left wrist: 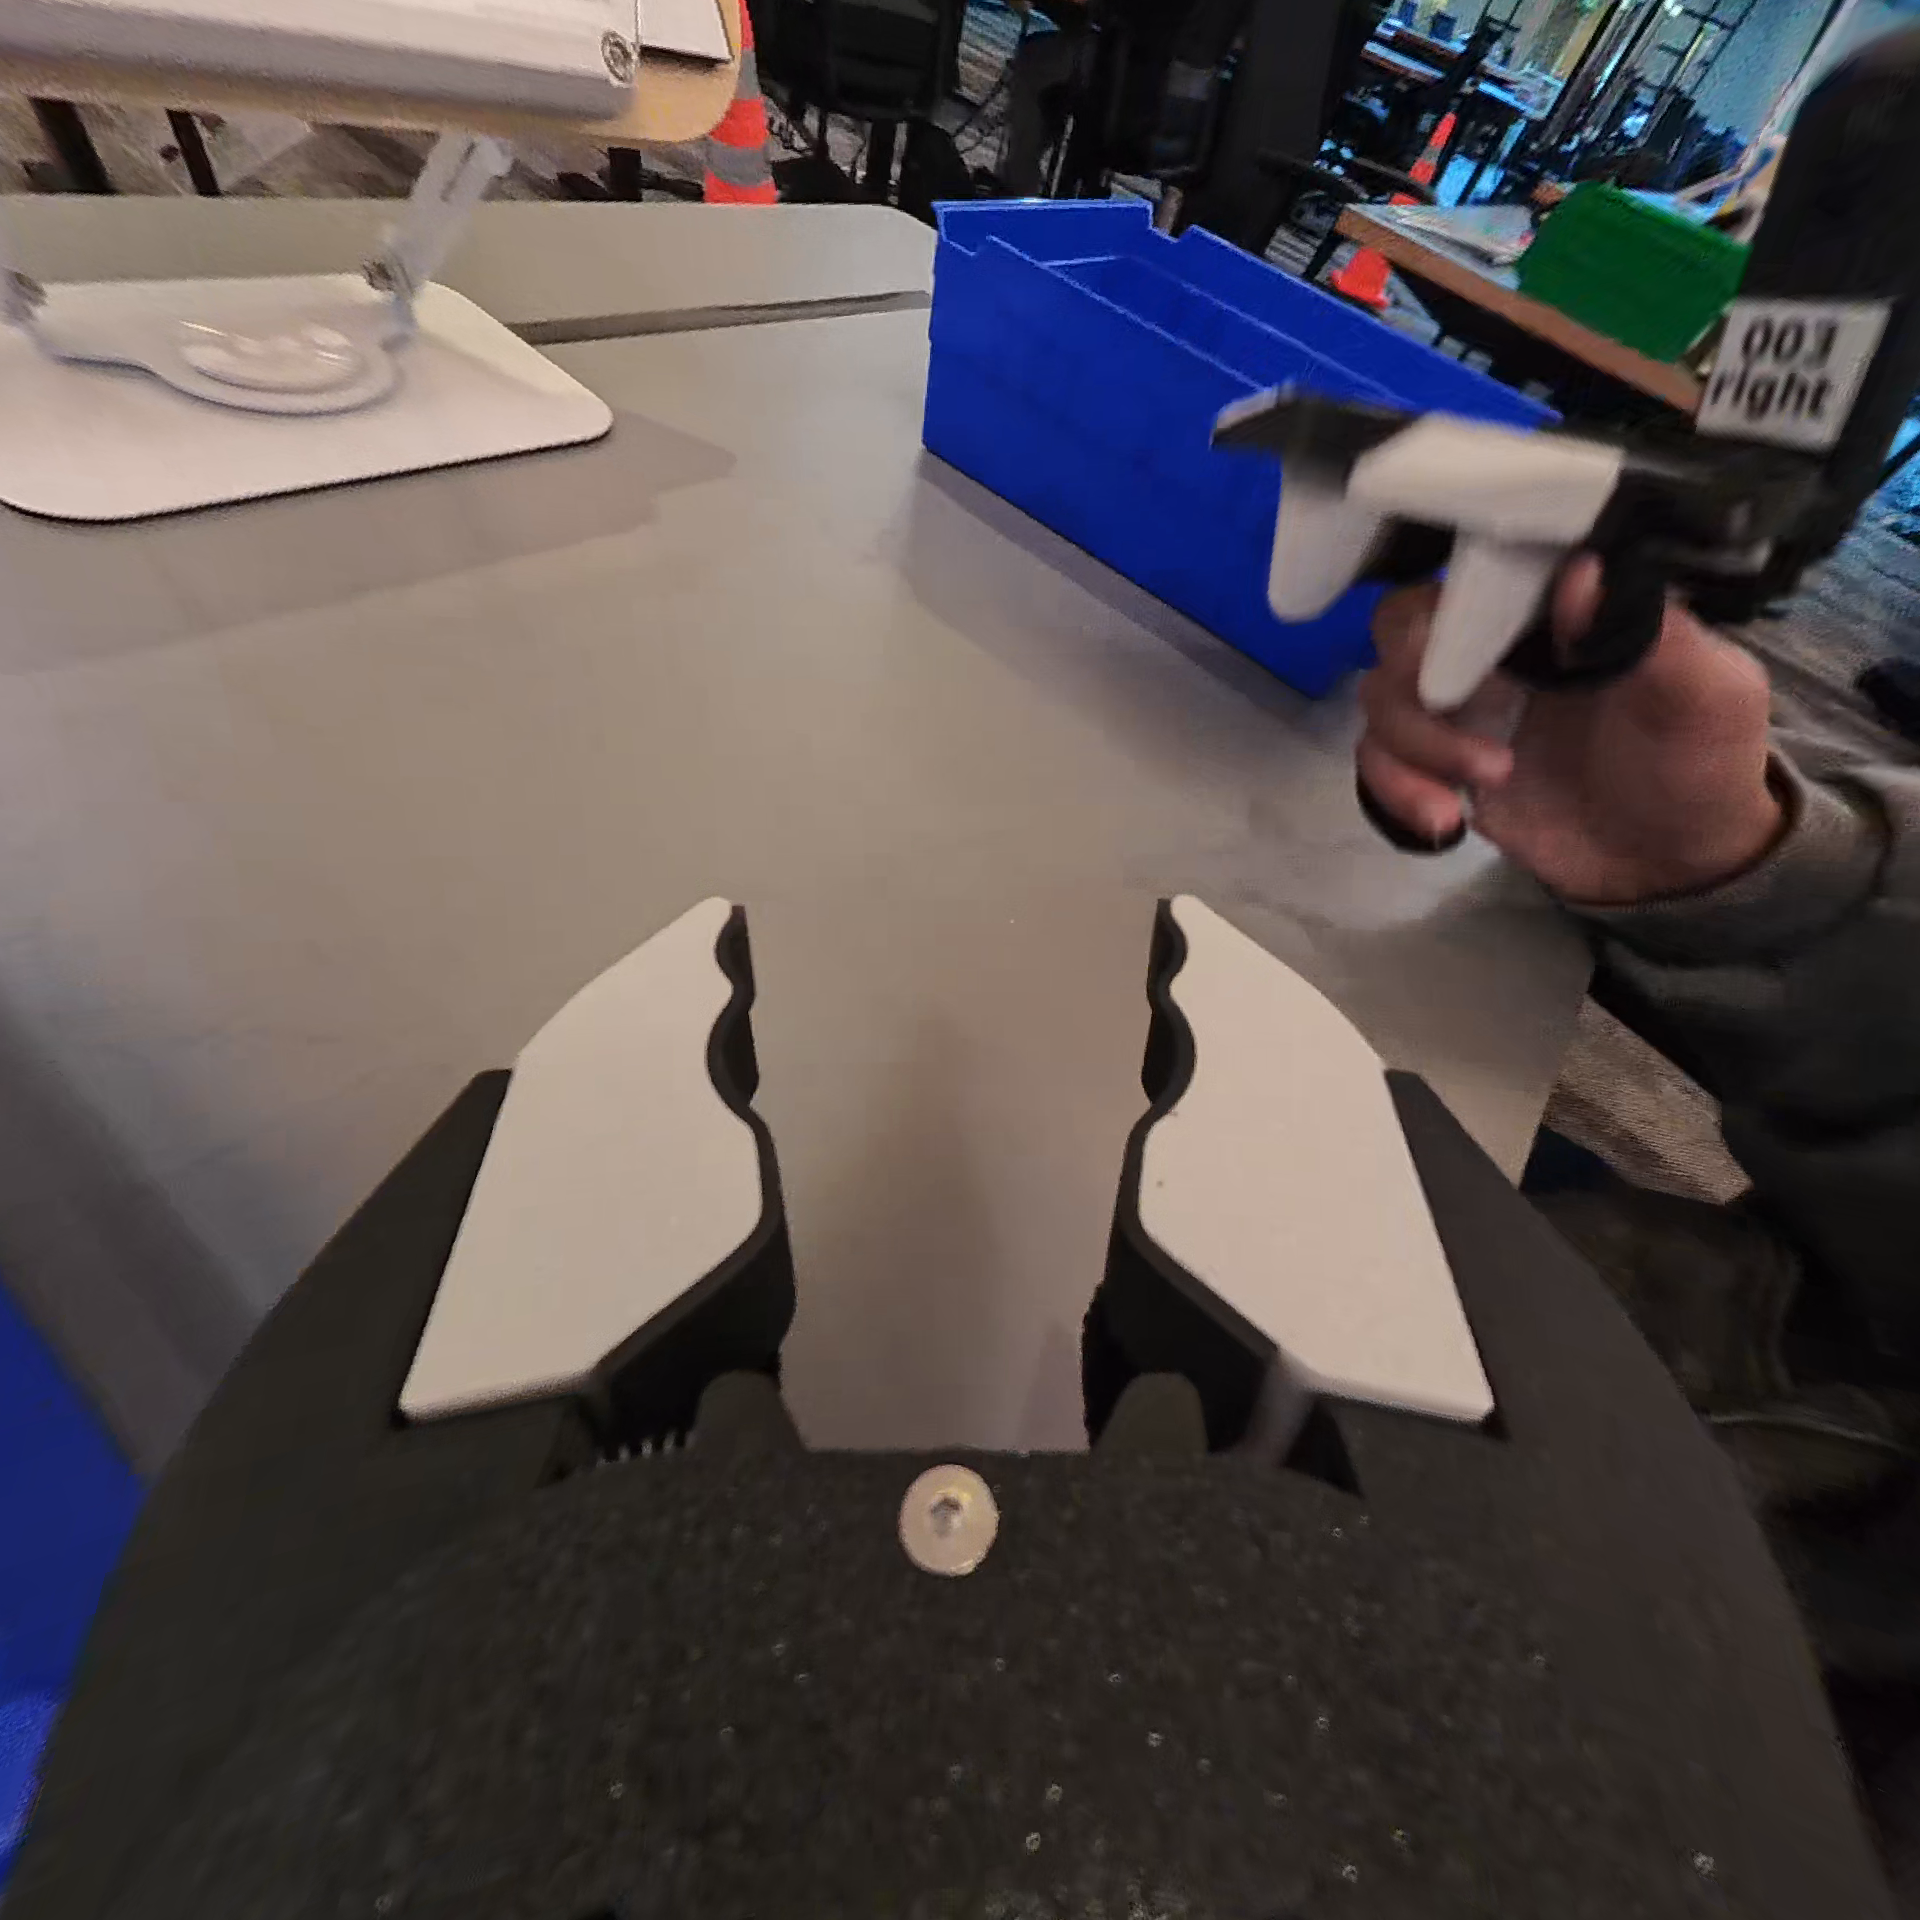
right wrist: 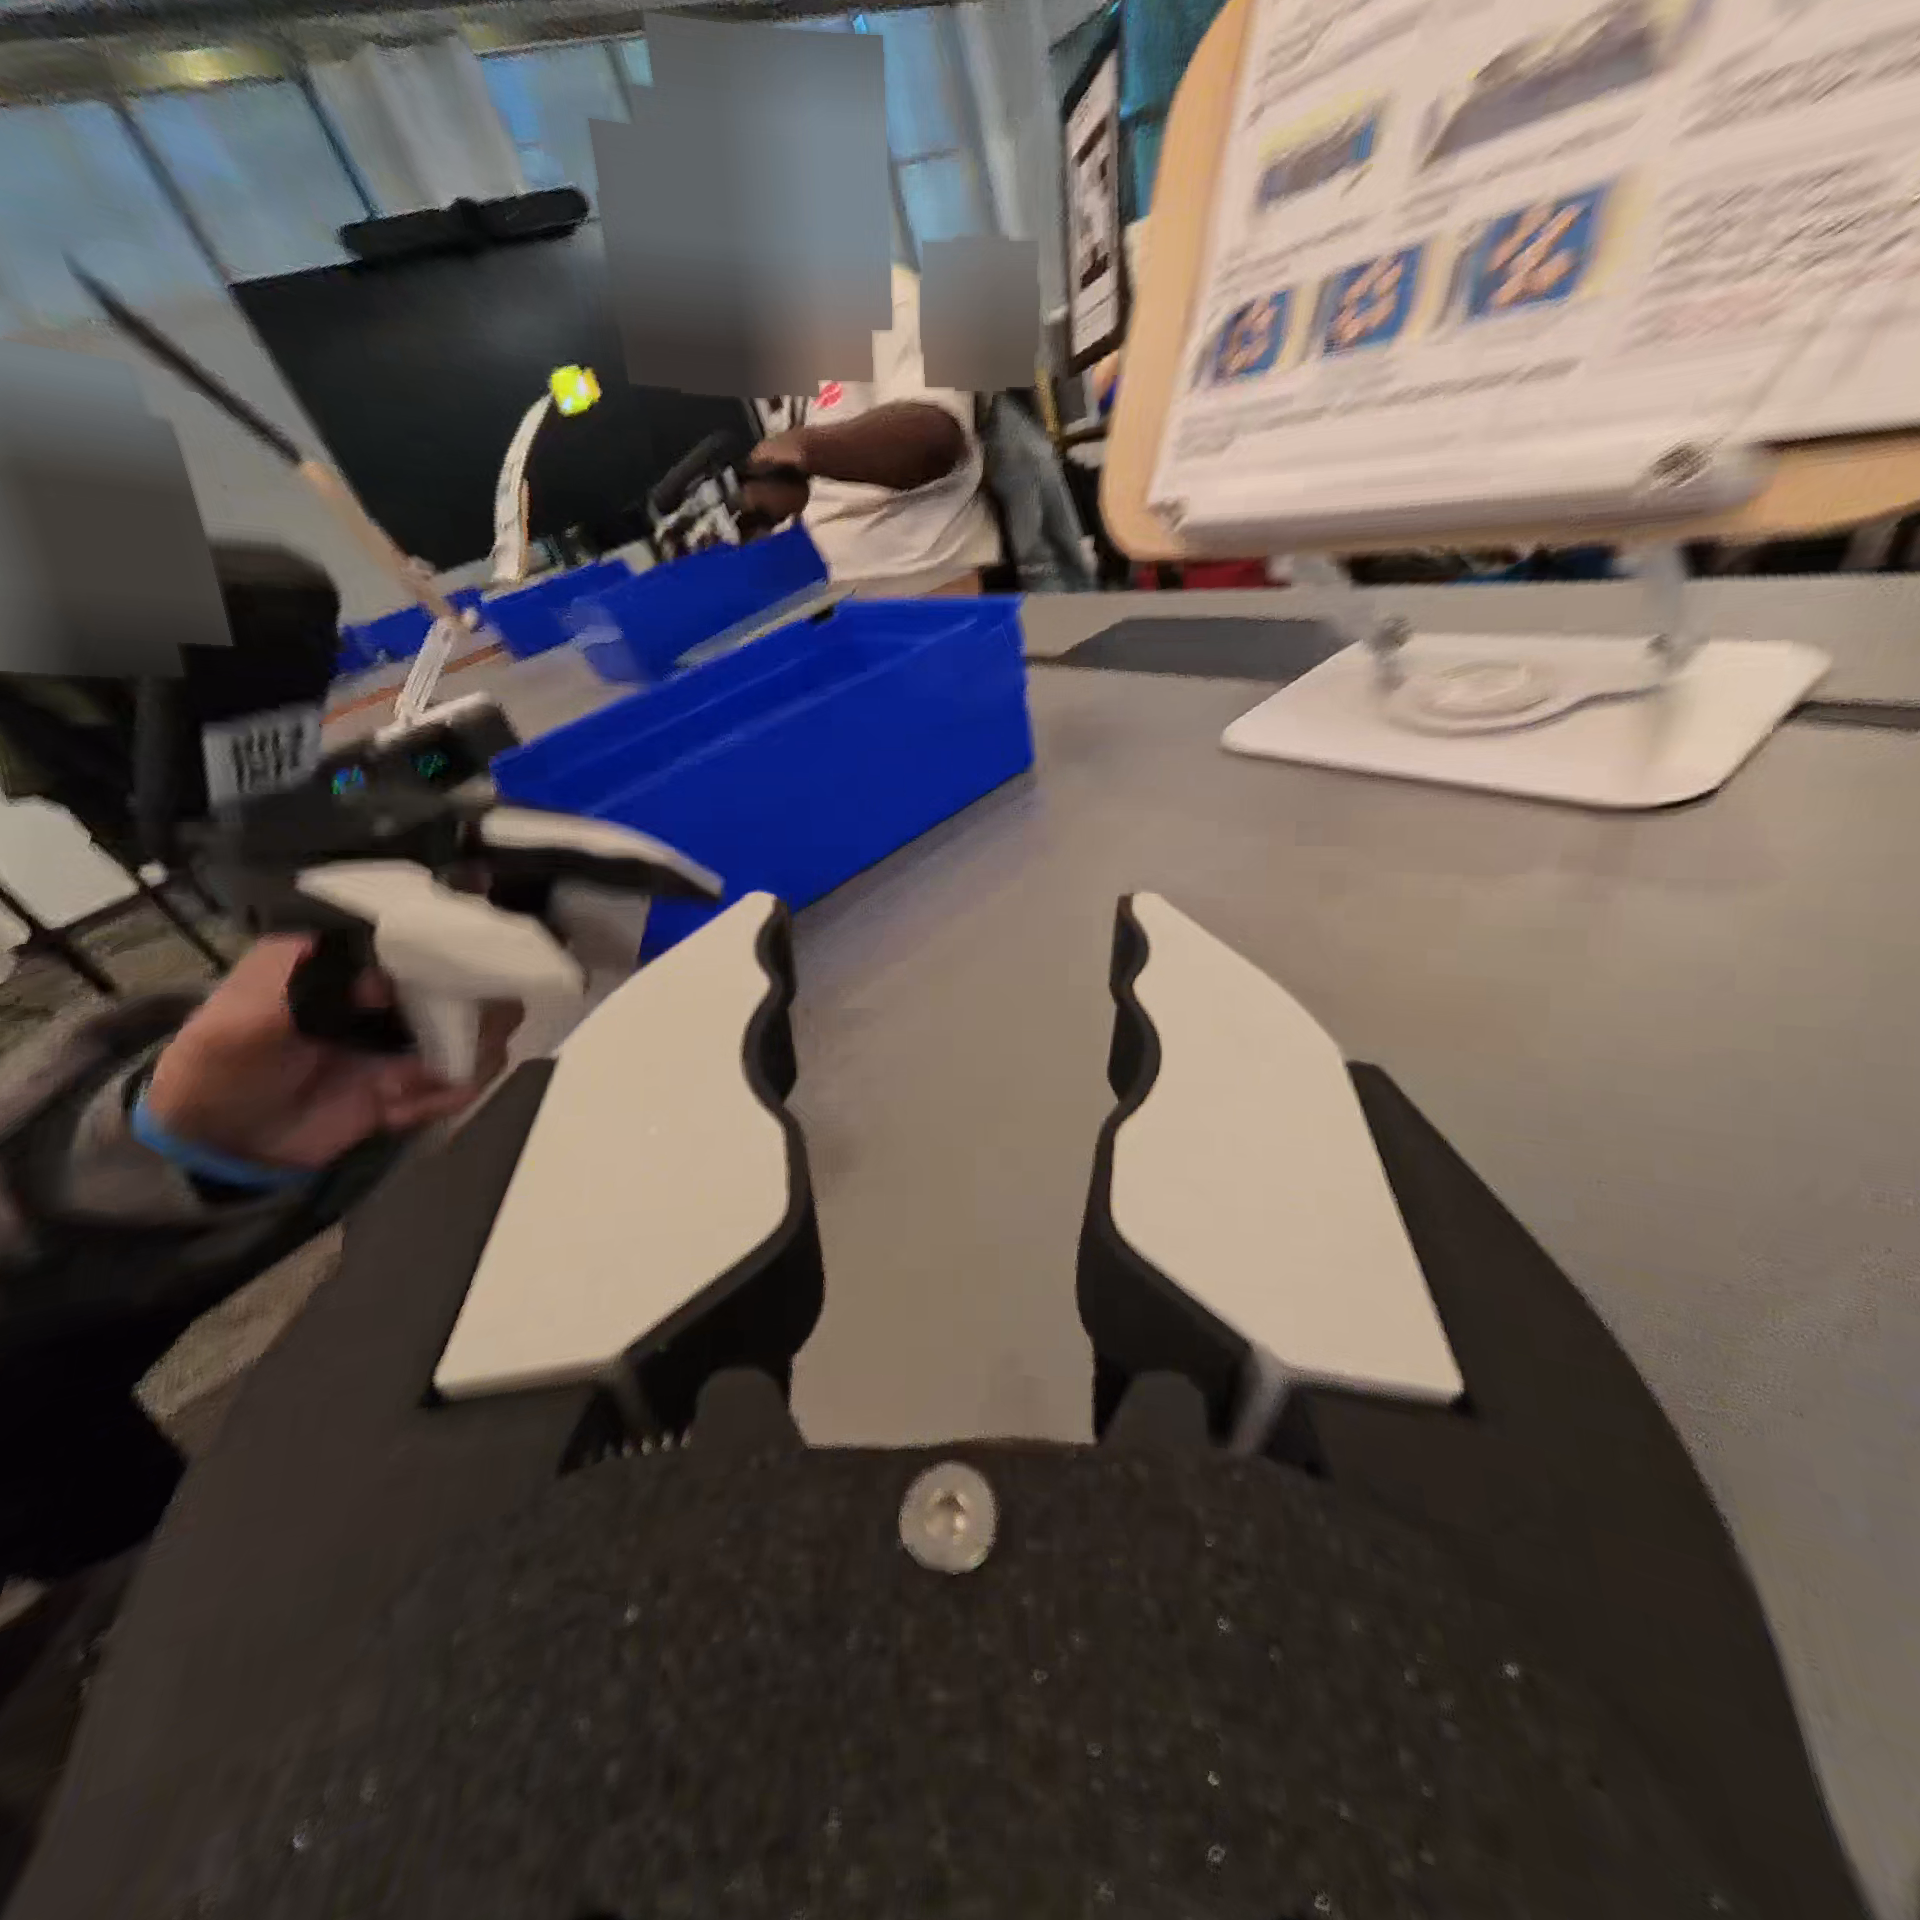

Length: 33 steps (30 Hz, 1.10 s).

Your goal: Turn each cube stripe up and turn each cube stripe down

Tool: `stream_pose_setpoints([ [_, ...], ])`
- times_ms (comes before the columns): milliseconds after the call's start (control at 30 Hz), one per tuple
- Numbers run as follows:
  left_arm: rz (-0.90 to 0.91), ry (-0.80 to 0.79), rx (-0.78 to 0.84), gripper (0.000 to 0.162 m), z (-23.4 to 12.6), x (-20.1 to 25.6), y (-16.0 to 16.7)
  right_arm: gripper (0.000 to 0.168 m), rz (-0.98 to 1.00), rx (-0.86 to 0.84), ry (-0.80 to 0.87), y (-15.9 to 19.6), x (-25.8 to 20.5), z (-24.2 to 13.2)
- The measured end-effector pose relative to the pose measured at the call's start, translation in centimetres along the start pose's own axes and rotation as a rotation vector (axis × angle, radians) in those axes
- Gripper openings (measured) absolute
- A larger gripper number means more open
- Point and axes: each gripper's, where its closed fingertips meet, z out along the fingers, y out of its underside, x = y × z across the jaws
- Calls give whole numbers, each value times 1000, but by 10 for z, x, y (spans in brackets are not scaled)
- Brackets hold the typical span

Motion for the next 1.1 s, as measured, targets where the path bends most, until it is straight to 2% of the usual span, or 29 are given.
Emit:
stream_pose_setpoints([
  [100,44,-44,-1,74,0,-5,0,57,-99,-51,16,29,-14,4],
  [433,74,-93,-44,68,6,-14,11,51,-128,-22,27,26,-17,1],
  [867,75,-81,-76,70,10,-14,18,47,-145,-57,59,33,-8,1],
  [1000,76,-92,-98,75,15,-15,23,49,-159,-15,77,16,-4,-9],
  [1100,52,-63,-104,78,27,1,24,50,-222,64,166,-26,10,-41],
])
